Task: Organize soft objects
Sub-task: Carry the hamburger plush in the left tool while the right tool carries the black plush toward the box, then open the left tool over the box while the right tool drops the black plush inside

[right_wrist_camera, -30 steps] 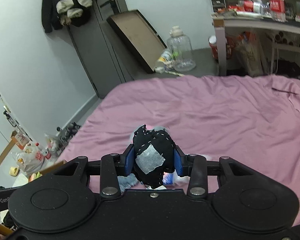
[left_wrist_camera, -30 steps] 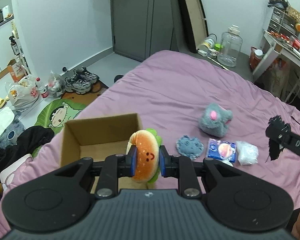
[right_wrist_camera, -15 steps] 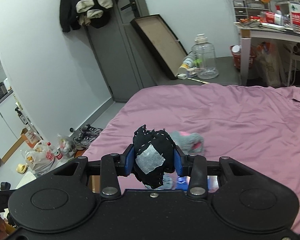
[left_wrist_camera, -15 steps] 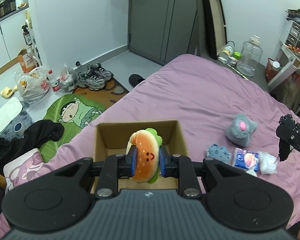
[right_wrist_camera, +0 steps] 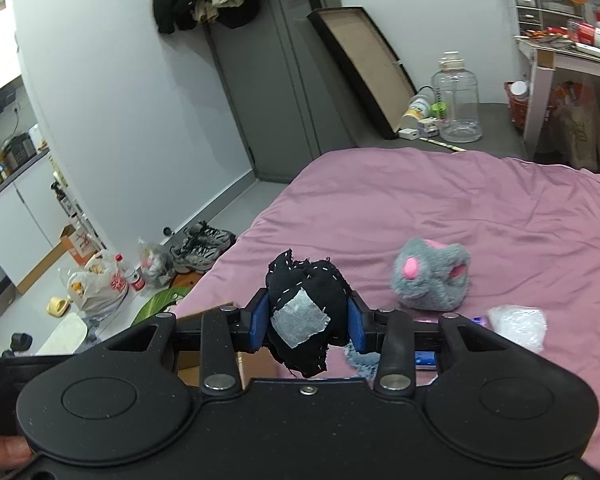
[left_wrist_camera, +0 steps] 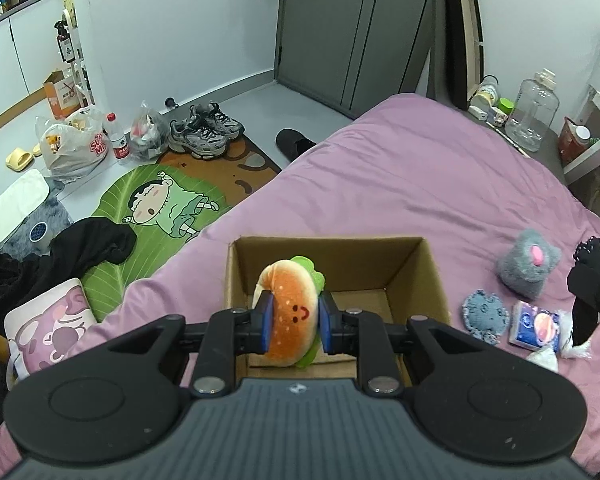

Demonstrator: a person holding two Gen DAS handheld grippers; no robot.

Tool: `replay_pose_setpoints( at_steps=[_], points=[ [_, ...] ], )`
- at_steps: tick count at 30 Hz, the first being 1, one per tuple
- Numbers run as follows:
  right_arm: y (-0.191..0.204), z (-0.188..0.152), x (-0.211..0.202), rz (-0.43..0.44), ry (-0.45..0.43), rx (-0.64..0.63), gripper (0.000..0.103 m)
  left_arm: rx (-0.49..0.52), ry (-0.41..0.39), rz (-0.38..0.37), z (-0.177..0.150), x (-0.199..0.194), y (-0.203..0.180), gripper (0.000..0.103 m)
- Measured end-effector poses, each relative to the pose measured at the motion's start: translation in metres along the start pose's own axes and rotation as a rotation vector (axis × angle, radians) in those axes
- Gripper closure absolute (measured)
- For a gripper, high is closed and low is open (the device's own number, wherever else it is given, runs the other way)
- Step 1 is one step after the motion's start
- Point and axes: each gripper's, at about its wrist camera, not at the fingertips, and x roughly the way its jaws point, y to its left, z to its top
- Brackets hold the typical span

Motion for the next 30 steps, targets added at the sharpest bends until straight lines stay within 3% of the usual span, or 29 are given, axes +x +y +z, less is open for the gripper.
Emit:
replay_pose_setpoints(
  at_steps=[5, 9, 15, 18, 22, 30],
  points=[
    [0.014, -0.007, 0.011, 0.008, 0.044, -0.045, 0.064, -0.007, -0.008, 0.015, -0.001, 0.016, 0.006, 0.080],
    [0.017, -0.008, 0.017, 0.049, 0.096, -0.005, 0.064, -0.004, 0.000, 0.022, -0.002, 0.026, 0.010, 0.078],
    [0.033, -0.008, 0.025, 0.087, 0.128, 0.002, 0.064, 0.002, -0.001, 0.000, 0.002, 0.023, 0.012, 0.057],
    [0.045, -0.007, 0.029, 0.102, 0.130, -0.004, 0.064, -0.023, -0.009, -0.028, 0.003, 0.016, 0.017, 0.053],
    [0.055, -0.006, 0.038, 0.117, 0.142, 0.012, 0.064, -0.054, -0.027, 0.008, 0.007, 0.005, 0.028, 0.041],
    [0.067, -0.012, 0.053, 0.148, 0.191, 0.030, 0.063, -0.090, -0.010, -0.001, 0.003, -0.002, 0.044, 0.038]
  ],
)
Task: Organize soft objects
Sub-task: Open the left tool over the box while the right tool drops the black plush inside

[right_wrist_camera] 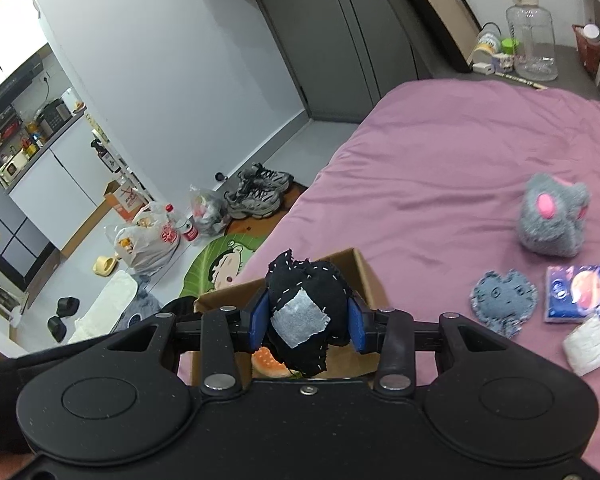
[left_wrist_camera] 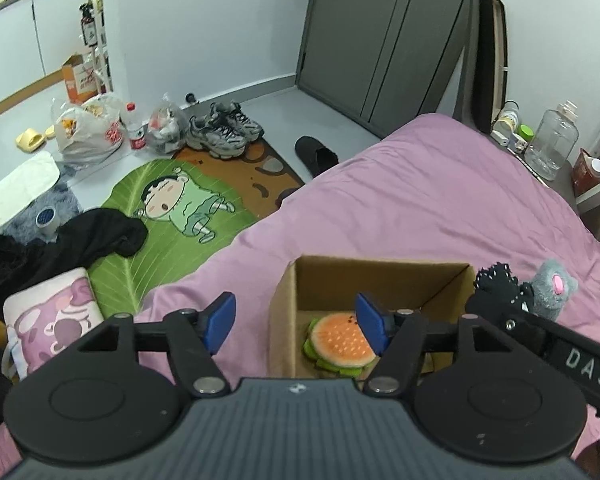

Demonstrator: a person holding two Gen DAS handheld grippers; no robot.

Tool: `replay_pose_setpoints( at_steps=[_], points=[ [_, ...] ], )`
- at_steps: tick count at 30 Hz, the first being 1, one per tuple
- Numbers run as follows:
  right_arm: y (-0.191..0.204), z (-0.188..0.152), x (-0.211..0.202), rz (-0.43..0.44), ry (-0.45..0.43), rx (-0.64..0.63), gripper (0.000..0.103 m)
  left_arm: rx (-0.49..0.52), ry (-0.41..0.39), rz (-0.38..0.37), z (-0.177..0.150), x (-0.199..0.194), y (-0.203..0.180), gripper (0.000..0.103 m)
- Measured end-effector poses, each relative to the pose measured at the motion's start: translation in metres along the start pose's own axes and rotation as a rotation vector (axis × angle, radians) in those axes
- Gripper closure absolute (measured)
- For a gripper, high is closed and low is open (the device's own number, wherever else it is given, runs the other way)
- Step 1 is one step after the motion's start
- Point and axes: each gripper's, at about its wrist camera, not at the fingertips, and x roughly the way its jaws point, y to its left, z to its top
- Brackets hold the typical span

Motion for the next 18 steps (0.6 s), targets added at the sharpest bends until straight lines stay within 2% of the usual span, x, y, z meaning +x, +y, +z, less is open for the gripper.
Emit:
replay_pose_setpoints(
  at_steps=[3, 7, 11, 18],
  points=[
    [0.000, 0.001, 0.001, 0.010, 0.002, 0.016, 0.059, -0.004, 0.005, 0.008, -0.002, -0.004, 0.003, 0.038],
    [-0.001, 0.001, -0.001, 0.015, 0.005, 0.026, 0.028, 0.009, 0.011, 0.012, -0.002, -0.008, 0.001, 0.038],
    [-0.016, 0.007, -0.014, 0.029, -0.004, 0.080, 0.027, 0.026, -0.011, 0.009, -0.001, -0.019, -0.004, 0.038],
    [-0.047, 0.011, -0.046, -0.036, 0.006, 0.110, 0.027, 0.035, -0.021, 0.009, -0.005, -0.034, -0.020, 0.038]
  ],
)
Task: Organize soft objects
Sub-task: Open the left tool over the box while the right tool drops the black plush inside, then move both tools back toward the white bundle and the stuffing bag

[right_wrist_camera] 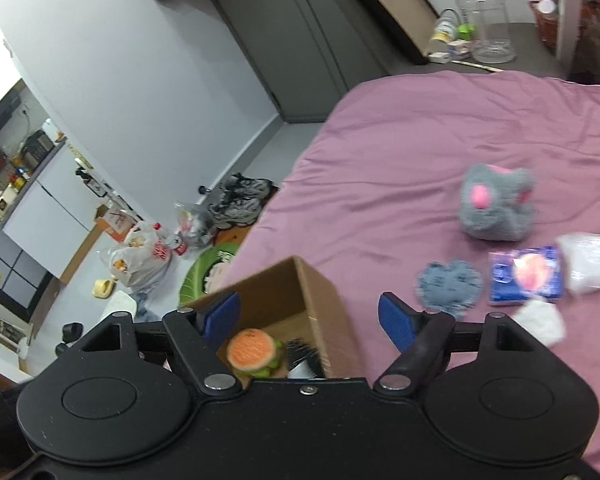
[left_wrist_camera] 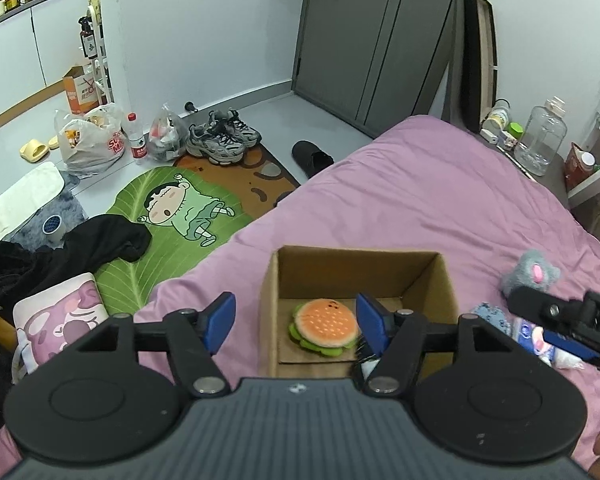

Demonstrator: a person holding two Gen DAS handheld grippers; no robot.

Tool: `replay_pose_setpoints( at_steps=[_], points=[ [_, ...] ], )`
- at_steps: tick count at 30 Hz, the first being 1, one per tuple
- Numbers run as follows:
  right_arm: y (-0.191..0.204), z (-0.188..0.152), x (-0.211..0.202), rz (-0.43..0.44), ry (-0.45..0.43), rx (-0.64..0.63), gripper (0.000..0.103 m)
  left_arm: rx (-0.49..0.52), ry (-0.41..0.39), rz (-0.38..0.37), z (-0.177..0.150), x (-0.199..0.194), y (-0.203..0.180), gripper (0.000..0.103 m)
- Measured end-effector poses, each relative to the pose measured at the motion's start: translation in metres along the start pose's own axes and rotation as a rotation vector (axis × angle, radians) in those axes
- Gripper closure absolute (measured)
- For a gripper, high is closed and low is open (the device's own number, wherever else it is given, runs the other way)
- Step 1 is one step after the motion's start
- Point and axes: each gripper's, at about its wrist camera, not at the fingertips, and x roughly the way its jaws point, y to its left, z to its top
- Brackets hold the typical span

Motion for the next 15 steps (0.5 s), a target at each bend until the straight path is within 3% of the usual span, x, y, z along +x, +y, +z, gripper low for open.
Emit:
replay_pose_setpoints(
  at_steps=[2, 6, 15],
  points=[
    [-0.008, -0.001, -0.011, -0.023, 0.000, -0.001, 0.027, 0.005, 0.000, -0.004, -0.002, -0.005, -0.007, 0.037],
    [-0.023, -0.003, -0.031, -0.060, -0.002, -0.013, 0.026, 0.023, 0.004, -0.028, -0.007, -0.013, -0.025, 0.025],
    [-0.066, 0.010, -0.072, -0.090, -0.028, 0.036, 0.016, 0.067, -0.013, -0.023, -0.018, -0.036, -0.064, 0.017]
  ],
)
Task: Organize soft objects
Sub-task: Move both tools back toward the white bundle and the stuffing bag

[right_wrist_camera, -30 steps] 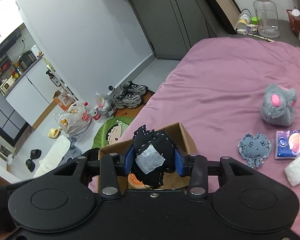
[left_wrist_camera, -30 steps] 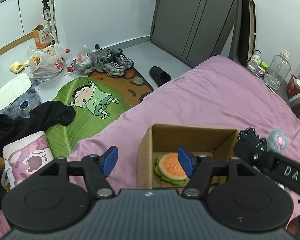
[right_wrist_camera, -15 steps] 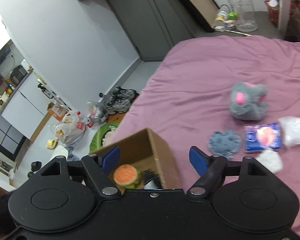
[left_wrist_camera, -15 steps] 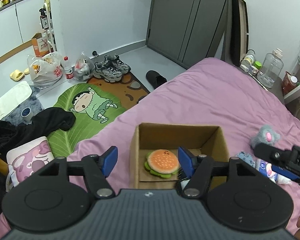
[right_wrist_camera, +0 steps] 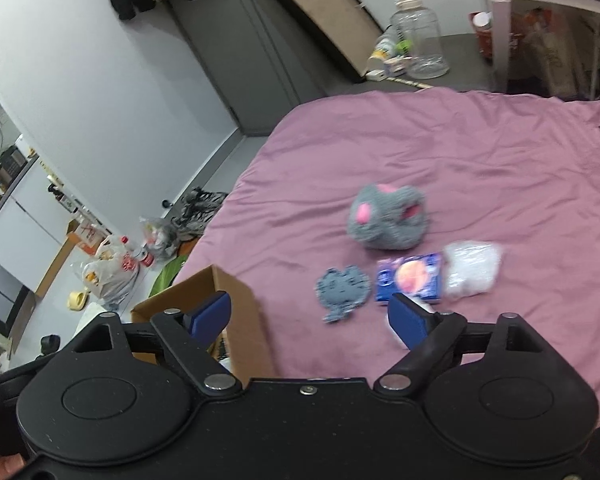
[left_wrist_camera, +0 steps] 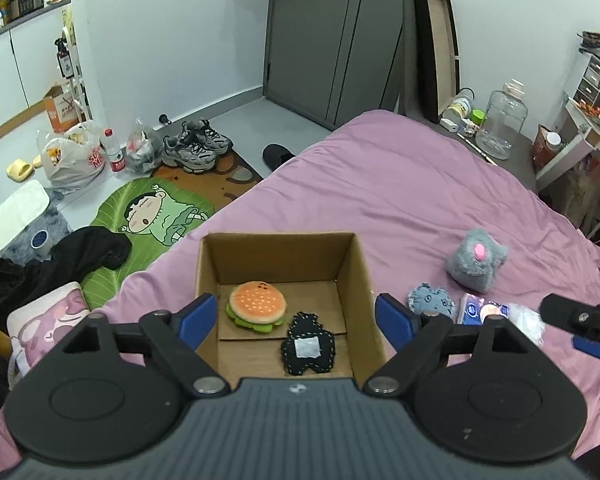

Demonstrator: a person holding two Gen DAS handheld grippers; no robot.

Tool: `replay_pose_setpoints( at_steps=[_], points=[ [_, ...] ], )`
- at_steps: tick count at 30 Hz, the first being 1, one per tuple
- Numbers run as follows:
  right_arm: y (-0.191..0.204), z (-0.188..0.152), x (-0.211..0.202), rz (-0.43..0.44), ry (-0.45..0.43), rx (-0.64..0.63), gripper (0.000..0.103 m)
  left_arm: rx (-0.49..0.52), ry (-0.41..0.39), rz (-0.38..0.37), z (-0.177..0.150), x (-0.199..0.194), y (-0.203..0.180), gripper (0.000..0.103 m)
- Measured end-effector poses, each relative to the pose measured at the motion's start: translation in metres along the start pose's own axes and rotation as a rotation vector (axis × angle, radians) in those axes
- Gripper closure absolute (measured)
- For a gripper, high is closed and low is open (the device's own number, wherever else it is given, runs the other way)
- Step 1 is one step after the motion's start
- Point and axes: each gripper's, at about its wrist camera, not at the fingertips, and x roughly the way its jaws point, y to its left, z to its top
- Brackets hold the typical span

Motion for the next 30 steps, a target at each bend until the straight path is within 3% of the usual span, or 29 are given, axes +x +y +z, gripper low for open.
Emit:
replay_pose_setpoints(
  at_steps=[5, 8, 14, 25, 30],
  points=[
    [-0.027, 0.006, -0.015, -0.006, -0.020, 0.040, 0.009, 0.026, 0.002, 0.003, -0.002, -0.007, -0.019, 0.017],
    [-0.042, 0.009, -0.022, -0.006, -0.030, 0.061, 0.005, 0.052, -0.006, 0.020, -0.004, -0.011, -0.034, 0.010],
    [-0.073, 0.015, -0.029, -0.029, -0.045, 0.094, 0.001, 0.084, -0.014, -0.018, -0.008, -0.015, -0.065, 0.001],
    [-0.127, 0.022, -0.015, -0.047, -0.036, 0.153, 0.000, 0.129, 0.014, -0.059, -0.018, 0.001, -0.120, 0.001],
    [-0.147, 0.023, 0.000, 0.002, -0.015, 0.201, 0.000, 0.138, 0.053, -0.063, -0.023, 0.016, -0.144, 0.001]
  ],
)
